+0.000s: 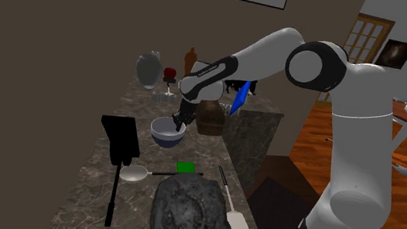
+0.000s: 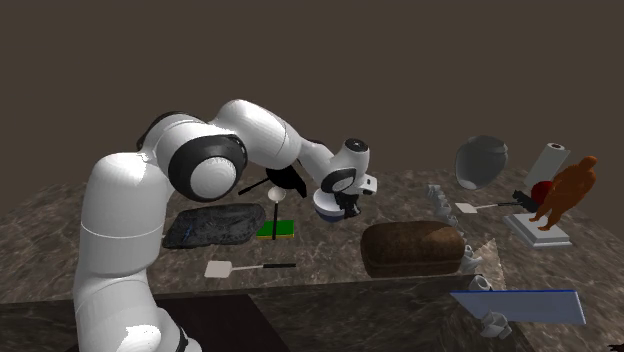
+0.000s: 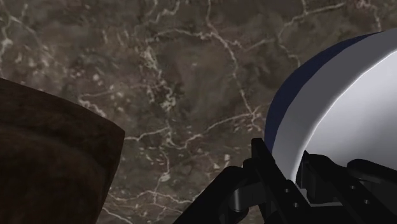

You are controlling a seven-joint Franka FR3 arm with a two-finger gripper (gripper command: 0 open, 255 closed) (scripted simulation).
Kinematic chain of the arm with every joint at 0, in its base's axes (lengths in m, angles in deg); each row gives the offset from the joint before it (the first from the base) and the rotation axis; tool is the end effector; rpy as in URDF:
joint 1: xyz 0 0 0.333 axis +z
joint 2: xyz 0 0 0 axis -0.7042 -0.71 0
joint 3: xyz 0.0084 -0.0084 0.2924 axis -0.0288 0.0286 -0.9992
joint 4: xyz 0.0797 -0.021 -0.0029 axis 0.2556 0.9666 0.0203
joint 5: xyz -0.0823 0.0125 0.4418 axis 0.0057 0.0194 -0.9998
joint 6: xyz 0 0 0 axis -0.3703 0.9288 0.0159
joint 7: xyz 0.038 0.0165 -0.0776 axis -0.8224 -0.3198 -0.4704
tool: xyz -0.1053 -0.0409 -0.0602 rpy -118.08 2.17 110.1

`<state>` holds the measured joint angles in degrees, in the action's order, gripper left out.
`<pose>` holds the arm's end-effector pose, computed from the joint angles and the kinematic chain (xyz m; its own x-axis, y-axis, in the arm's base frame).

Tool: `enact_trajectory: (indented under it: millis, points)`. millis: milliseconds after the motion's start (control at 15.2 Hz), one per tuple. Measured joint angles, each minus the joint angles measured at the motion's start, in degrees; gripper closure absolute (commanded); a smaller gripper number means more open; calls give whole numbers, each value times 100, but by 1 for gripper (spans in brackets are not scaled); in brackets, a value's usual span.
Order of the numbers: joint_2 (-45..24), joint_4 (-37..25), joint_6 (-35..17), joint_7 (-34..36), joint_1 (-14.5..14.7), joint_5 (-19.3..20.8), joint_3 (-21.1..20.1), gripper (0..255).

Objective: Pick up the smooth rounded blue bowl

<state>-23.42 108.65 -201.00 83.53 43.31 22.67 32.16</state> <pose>0.6839 -0.0383 0.2065 0.9776 -0.1854 0.0998 -0.1687 -0.9732 -0.1563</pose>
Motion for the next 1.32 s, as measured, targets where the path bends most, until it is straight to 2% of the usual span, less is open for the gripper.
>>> enact_trajectory:
  millis: [330, 1320]
  points:
    - [10, -17, 36, 4, -1, 7, 4, 255]
    - [588, -302, 895, 225, 37, 184, 80, 255]
